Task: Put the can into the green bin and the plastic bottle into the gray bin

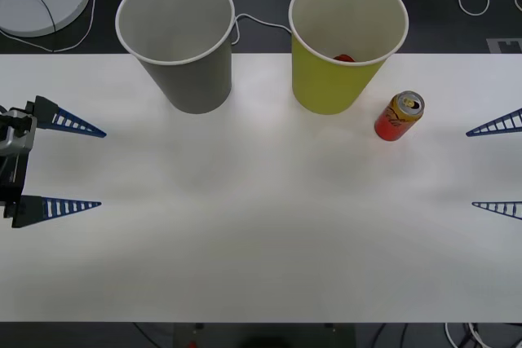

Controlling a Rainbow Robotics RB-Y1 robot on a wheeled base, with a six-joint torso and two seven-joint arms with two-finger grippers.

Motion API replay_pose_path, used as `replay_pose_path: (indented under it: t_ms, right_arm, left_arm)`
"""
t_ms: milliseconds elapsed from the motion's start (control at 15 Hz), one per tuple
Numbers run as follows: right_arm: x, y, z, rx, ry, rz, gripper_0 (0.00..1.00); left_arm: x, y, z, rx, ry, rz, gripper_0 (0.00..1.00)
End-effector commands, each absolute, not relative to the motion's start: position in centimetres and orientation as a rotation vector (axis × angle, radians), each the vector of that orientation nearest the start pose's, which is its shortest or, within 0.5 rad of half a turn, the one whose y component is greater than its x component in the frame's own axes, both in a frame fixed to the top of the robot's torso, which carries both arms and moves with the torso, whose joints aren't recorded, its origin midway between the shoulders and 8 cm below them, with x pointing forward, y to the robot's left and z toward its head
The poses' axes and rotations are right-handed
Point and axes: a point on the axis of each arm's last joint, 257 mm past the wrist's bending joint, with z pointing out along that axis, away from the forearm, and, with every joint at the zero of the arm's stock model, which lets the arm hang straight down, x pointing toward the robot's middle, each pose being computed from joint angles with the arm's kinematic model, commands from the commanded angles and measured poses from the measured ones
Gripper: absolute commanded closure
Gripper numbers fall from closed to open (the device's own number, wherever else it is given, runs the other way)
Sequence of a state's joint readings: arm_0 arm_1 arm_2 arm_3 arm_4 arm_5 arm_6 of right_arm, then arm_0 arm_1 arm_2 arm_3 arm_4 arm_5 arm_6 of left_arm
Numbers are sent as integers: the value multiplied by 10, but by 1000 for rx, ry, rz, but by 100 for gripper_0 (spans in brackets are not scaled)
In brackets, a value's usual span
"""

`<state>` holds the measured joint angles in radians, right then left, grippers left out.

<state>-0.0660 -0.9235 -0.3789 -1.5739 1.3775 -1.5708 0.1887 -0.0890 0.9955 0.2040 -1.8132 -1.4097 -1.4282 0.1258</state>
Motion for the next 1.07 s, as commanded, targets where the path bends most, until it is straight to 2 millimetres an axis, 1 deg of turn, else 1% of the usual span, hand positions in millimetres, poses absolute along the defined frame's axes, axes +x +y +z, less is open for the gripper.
replay_pose_path:
  t_ms: [67, 267, 333, 533, 600, 667, 800, 933, 1067]
  right_arm:
    - [378, -339, -154, -1674, 1444, 242, 0]
    - [378, -339, -154, -1674, 1444, 242, 0]
    - [372, -329, -165, -1646, 1443, 297, 0]
    - [369, -323, -159, -1620, 1420, 330, 0]
    - [367, -323, -161, -1615, 1424, 339, 0]
    - [360, -323, -165, -1603, 1434, 362, 0]
    - [358, -322, -169, -1560, 1452, 354, 0]
    - [359, -322, -172, -1489, 1483, 314, 0]
    - [362, -324, -175, -1392, 1557, 294, 0]
  left_arm:
    - [379, 274, -149, 1706, 1550, -292, 0]
    - [379, 274, -149, 1706, 1550, -292, 0]
    - [379, 274, -149, 1706, 1550, -292, 0]
    - [379, 274, -149, 1706, 1550, -292, 0]
    - [379, 274, -149, 1706, 1550, -292, 0]
    - [379, 274, -149, 1706, 1550, -292, 0]
    - [379, 274, -149, 1706, 1550, -292, 0]
    - [379, 274, -149, 1706, 1550, -292, 0]
    - [379, 274, -149, 1706, 1550, -292, 0]
